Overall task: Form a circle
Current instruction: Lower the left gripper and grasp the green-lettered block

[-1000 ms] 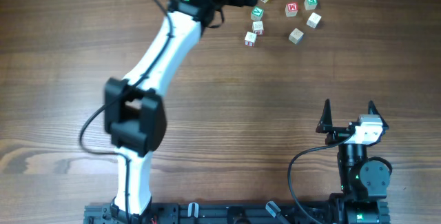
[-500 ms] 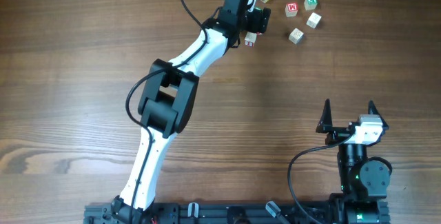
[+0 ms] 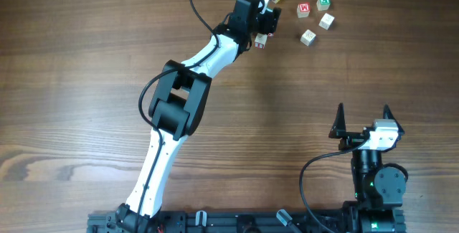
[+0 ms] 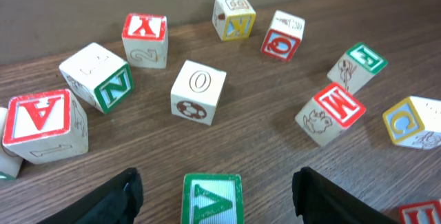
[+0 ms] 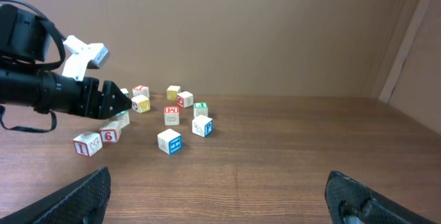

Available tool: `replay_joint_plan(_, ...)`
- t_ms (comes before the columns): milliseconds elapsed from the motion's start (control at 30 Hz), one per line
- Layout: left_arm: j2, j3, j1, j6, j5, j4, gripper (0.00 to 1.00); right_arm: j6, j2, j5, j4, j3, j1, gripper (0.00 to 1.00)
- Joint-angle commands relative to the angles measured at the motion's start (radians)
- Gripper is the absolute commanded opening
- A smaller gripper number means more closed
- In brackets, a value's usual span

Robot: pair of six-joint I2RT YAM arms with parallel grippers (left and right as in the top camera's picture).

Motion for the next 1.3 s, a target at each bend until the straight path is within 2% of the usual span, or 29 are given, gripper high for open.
replay_joint_plan(0, 0.028, 0.023, 0.004, 0.009, -0.012, 0.014, 0.68, -0.009, -0.008, -0.013, 0.003, -0.001, -0.003, 1.0)
replay_joint_plan(33, 0.028, 0.023, 0.003, 0.009, -0.012, 0.012, 0.68, -0.009, -0.008, -0.013, 0.003, -0.001, -0.003, 1.0)
replay_joint_plan(133, 0.032, 0.023, 0.004, 0.01, -0.013, 0.012, 0.78, -0.009, -0.008, -0.013, 0.003, -0.001, -0.003, 1.0)
replay_joint_plan(200, 0.043, 0.023, 0.007, 0.013, -0.012, 0.014, 0.8, -0.009, -0.008, -0.013, 0.003, -0.001, -0.003, 1.0)
replay_joint_plan(400, 0.079, 0.023, 0.017, 0.013, -0.013, 0.007, 0.8, -0.009, -0.008, -0.013, 0.003, -0.001, -0.003, 1.0)
replay_joint_plan(567, 0.08, 0.025, 0.031, 0.013, -0.013, 0.014, 0.69, -0.009, -0.008, -0.013, 0.003, -0.001, -0.003, 0.99)
replay_joint_plan(633, 0.08, 0.026, 0.037, 0.011, -0.012, 0.013, 0.61, -0.009, -0.008, -0.013, 0.003, -0.001, -0.003, 1.0)
replay_joint_plan(800, 0.08, 0.038, 0.037, 0.011, -0.013, 0.011, 0.54, -0.009, -0.008, -0.013, 0.003, -0.001, -0.003, 1.0)
replay_joint_plan(933, 0.079, 0.064, 0.036, 0.008, -0.012, 0.011, 0.51, -0.009, -0.008, -0.013, 0.003, -0.001, -0.003, 1.0)
replay_joint_plan(1067, 0.079, 0.073, 0.035, 0.008, -0.013, -0.018, 0.44, -0.009, -0.008, -0.013, 0.003, -0.001, -0.003, 1.0)
replay_joint_plan(1267, 0.073, 0.073, 0.035, 0.009, -0.013, -0.056, 0.45, -0.009, -0.008, -0.013, 0.003, -0.001, -0.003, 0.99)
